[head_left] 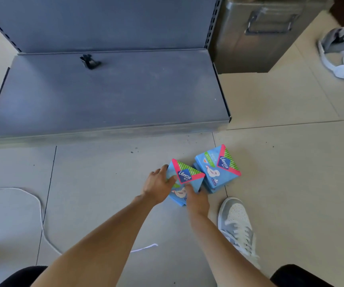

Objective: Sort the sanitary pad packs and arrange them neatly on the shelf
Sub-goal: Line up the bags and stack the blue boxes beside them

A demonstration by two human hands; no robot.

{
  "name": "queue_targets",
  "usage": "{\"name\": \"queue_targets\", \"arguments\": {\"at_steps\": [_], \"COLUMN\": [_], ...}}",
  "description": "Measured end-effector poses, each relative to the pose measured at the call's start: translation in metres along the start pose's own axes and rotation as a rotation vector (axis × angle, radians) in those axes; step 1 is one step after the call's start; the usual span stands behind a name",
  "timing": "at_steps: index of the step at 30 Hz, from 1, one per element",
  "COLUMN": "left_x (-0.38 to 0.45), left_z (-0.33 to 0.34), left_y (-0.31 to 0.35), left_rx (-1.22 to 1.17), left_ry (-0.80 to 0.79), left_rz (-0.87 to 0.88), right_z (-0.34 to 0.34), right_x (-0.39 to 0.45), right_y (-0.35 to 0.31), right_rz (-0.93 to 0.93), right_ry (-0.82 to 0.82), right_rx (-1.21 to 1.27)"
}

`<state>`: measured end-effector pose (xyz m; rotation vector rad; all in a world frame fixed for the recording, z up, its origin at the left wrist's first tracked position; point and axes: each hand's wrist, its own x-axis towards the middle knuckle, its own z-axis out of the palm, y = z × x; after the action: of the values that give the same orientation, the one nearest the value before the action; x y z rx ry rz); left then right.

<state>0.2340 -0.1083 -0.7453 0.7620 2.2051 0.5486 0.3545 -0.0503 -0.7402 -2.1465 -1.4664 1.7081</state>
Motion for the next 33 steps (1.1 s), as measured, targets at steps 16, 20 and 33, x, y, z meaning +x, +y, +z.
{"name": "queue_targets", "arguments": {"at_steps": [16, 20, 33], "left_x": [-0.066, -0.075, -0.151], "left_z": [-0.103, -0.143, -0.273], "left_y": [-0.006, 0.016, 0.093], "left_rx": [-0.574, -0.683, -0.941], "left_ry": [-0.007, 0.118, 0.037], "left_rz": [-0.118, -0.031, 0.150], "right_z": [0.013, 0.005, -0.084], "right_x": [-0.055, -0.085, -0.188], "right_y": [-0.043, -0.089, -0.211], "right_rz": [-0.425, -0.550, -0.749], "right_ry": [-0.183, -0.148, -0.296], "right_rx": [0.049, 0.142, 0.255]}}
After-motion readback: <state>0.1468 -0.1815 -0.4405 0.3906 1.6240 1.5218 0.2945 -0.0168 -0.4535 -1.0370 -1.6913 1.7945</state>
